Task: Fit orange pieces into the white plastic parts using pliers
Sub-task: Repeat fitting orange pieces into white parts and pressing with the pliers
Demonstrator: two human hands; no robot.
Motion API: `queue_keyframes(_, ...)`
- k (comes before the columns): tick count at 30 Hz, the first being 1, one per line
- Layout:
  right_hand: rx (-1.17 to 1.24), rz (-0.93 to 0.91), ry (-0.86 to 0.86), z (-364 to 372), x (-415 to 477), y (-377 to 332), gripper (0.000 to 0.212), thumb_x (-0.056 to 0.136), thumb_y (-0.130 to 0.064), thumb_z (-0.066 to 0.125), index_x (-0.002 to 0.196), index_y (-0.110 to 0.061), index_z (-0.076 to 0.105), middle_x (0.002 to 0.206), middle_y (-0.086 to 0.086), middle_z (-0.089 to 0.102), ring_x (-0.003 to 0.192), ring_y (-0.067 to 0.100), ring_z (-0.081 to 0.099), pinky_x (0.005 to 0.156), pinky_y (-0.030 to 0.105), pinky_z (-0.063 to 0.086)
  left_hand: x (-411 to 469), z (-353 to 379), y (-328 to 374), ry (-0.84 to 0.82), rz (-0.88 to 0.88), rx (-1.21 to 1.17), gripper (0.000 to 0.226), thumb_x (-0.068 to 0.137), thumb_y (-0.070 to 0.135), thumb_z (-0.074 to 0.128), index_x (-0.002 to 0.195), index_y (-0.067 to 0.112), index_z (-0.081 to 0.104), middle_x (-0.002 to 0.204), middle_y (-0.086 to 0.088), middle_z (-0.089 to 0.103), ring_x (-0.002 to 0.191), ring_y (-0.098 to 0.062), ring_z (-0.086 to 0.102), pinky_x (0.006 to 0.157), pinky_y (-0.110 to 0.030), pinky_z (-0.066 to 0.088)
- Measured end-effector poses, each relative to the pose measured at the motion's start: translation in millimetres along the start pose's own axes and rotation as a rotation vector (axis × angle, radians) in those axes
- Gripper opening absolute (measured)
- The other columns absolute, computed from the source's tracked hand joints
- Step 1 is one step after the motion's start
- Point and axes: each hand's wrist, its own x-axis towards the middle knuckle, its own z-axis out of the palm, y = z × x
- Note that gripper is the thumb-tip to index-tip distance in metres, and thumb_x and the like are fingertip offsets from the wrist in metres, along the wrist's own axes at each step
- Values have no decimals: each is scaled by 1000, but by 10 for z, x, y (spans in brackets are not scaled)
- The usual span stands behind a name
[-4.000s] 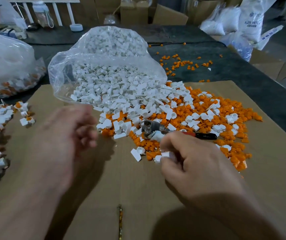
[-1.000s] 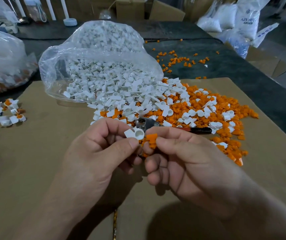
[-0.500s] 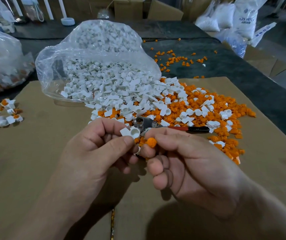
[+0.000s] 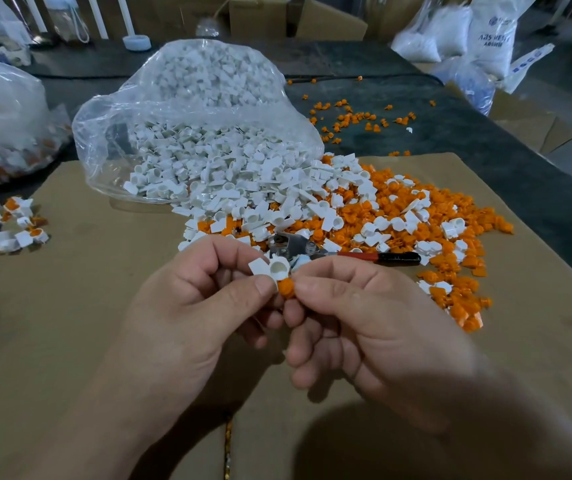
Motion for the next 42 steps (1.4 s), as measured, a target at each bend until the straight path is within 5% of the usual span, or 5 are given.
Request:
queue_keyframes(11, -19, 46, 18, -16, -8, 12, 35, 81, -7, 69, 114, -3, 61, 74, 16, 67, 53, 21, 65, 47, 26, 54, -33, 15, -1, 4, 77, 191, 18, 71, 38, 71, 86, 28, 72, 68, -3, 69, 59, -16, 66, 55, -23, 54)
queue_keyframes(15, -133, 14, 58, -12, -37, -18, 20, 78, -15, 72, 98, -15, 68, 67, 17, 68, 52, 24, 66, 49, 29, 54, -22, 8, -15, 106, 76, 293, 25, 67, 46, 69, 85, 29, 70, 67, -3, 68, 59, -21, 64, 57, -37, 55)
queue_keyframes(19, -418, -199, 198, -4, -68, 19, 14, 83, -25, 63, 94, -33, 67, 70, 9, 71, 60, 24, 70, 57, 40, 58, -7, -2, -37, 157, -17, 271, 31, 61, 48, 68, 78, 22, 68, 62, -4, 69, 54, -19, 62, 55, -37, 48)
queue_keyframes(25, -1371, -558, 318, 22, -92, 68, 10, 93, -35, 51, 101, -39, 55, 90, -18, 57, 81, 3, 61, 64, 24, 54, -1, 17, -56, 67, -24, 344, 28, 65, 47, 68, 79, 22, 67, 63, -4, 71, 53, -16, 64, 50, -26, 51)
queue_keyframes(42, -1481, -732, 299, 30, -85, 57, 11, 93, -24, 59, 102, -25, 64, 99, -16, 58, 90, -1, 55, 74, 16, 47, -32, 18, -25, 1, -2, 356, 27, 65, 49, 65, 84, 29, 70, 57, 4, 65, 53, -15, 62, 51, -29, 50)
